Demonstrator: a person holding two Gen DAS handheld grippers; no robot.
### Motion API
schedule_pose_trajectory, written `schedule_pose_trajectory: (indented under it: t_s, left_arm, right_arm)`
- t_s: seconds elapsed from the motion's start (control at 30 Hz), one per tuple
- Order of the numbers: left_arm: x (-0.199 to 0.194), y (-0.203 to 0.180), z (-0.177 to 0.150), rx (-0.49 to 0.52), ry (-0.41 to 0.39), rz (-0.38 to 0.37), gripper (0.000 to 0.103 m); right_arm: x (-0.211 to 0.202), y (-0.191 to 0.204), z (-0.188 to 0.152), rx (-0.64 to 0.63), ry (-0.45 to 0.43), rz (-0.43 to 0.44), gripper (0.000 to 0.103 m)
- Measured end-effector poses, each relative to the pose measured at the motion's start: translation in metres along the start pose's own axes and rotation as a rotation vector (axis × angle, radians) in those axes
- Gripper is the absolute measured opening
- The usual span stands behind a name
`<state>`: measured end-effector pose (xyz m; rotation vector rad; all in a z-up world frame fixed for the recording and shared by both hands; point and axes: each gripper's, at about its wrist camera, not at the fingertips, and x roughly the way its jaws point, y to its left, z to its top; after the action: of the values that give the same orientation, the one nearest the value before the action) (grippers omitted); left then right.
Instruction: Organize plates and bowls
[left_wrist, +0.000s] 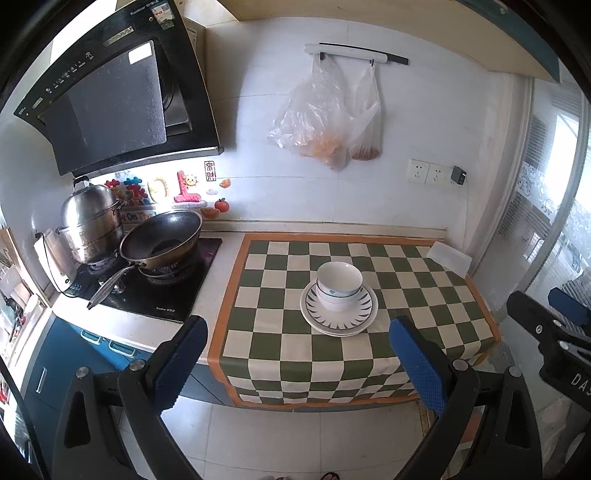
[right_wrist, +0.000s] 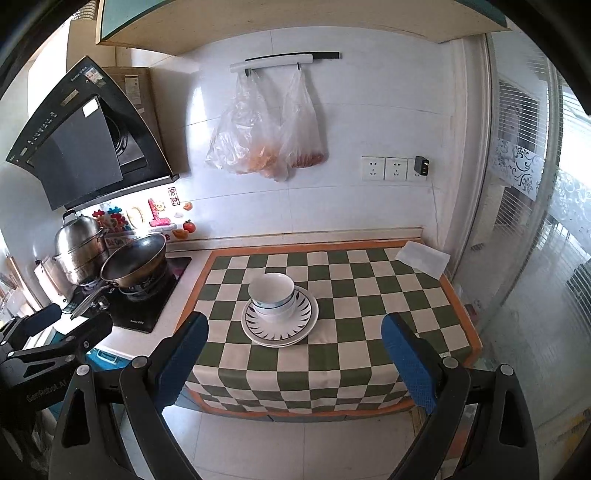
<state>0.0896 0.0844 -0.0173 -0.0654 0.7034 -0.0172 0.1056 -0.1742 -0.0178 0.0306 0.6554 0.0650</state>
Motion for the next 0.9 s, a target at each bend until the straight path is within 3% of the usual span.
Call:
schedule_pose_trajectory:
  t_s: [0.9]
  left_arm:
    - [-0.0092, -0.0035, 0.0013, 0.012, -0.024, 0.005, 0.101]
  right_arm:
    - [-0.0048, 0.0022, -0.0062, -0.014, -0.005, -0.008, 0.097]
